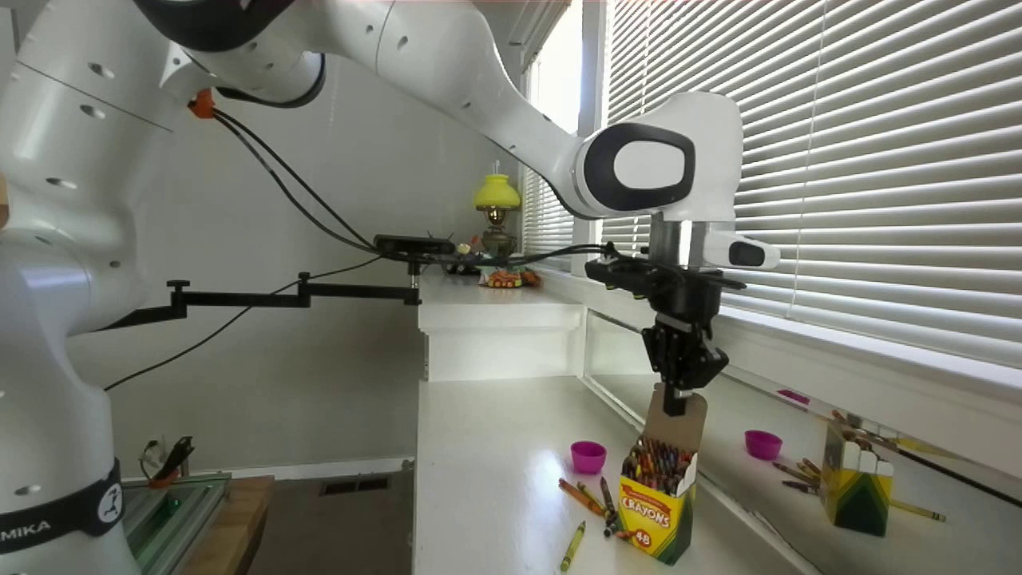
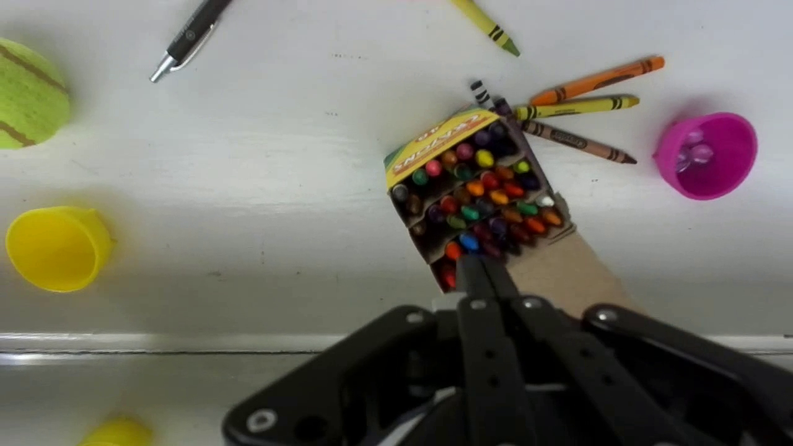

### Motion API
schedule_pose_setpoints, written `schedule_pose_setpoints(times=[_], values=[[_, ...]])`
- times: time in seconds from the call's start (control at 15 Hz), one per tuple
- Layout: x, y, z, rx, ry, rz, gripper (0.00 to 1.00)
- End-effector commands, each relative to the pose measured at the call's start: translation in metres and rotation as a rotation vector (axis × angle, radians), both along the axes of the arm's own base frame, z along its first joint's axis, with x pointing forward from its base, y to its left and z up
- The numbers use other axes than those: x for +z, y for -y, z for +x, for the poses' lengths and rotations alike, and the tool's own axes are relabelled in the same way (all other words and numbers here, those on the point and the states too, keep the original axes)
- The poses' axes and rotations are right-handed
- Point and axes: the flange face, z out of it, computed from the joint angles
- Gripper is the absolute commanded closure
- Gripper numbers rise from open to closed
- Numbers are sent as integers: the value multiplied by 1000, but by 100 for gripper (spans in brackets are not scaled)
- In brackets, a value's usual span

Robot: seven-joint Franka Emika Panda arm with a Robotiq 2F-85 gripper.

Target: Pick up a crayon from the box

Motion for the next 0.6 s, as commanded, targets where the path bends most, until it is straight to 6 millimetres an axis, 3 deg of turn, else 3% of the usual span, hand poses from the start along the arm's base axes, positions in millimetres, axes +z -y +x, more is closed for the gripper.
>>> schedule_pose_setpoints(times=[0.0, 0.47, 0.53], values=[[-4, -1, -7, -8, -73, -31, 99], [-20, 3, -3, -17, -59, -72, 99], [-24, 3, -2, -19, -57, -71, 73]])
